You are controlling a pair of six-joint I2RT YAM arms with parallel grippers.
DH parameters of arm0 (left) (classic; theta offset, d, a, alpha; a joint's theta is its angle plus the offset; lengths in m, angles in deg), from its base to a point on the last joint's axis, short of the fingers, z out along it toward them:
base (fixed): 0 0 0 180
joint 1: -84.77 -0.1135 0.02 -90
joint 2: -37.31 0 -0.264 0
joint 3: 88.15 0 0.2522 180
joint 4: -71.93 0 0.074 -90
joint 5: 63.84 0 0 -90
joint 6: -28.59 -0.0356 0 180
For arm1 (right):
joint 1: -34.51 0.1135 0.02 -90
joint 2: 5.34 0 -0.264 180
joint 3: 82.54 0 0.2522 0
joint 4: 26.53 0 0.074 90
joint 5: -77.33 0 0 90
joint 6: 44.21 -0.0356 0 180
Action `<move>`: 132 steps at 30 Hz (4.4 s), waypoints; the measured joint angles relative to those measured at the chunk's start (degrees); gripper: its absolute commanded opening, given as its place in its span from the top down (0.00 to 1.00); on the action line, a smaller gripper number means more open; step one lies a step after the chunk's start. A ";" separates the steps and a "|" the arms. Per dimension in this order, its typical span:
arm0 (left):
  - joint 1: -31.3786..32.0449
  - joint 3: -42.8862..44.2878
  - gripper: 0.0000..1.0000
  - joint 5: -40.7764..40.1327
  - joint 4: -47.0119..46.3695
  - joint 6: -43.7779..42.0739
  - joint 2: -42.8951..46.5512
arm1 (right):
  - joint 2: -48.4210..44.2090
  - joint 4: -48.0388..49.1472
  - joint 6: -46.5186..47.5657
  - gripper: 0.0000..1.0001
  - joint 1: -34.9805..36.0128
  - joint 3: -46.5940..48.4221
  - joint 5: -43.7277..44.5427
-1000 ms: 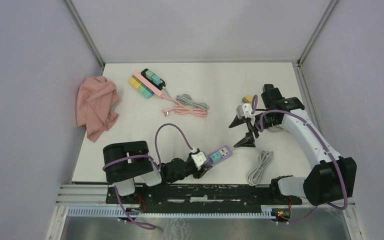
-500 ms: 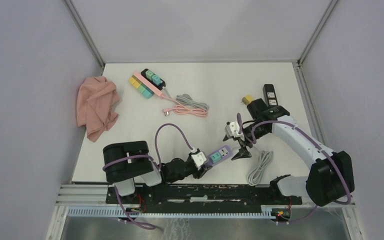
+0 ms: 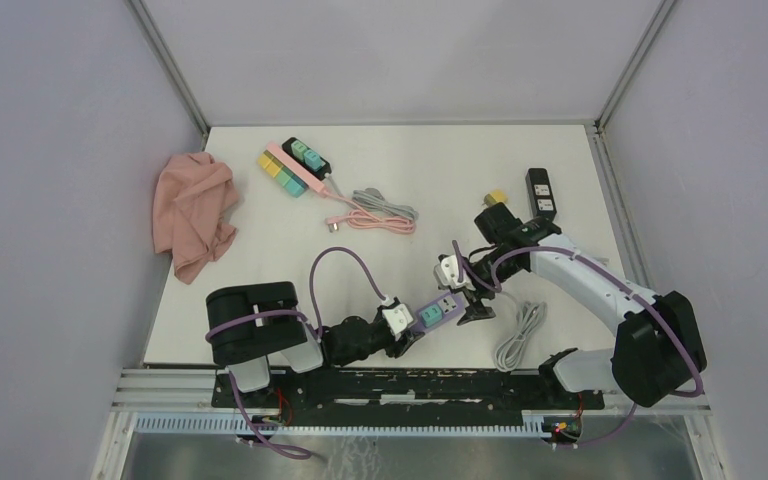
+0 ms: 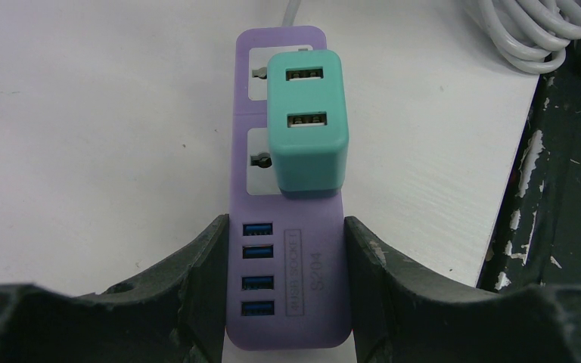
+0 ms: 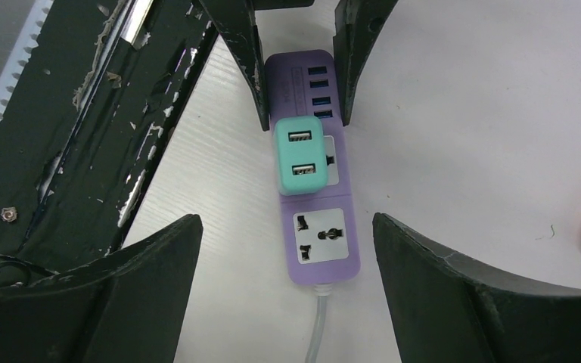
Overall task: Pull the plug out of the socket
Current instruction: Remove the plug from the socket.
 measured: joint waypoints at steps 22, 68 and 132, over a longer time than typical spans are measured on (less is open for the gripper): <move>0.00 -0.04 0.97 0.07 -0.46 0.00 -0.31 | 0.28 2.97 -1.55 0.11 4.35 -0.74 3.67; 0.00 -0.15 0.97 1.16 -0.96 -0.02 -0.63 | 4.70 15.26 -18.34 0.95 15.72 -1.36 14.29; -0.26 -0.66 0.97 2.49 -1.73 -0.02 -0.68 | 7.28 4.96 -9.14 1.00 12.63 0.90 0.72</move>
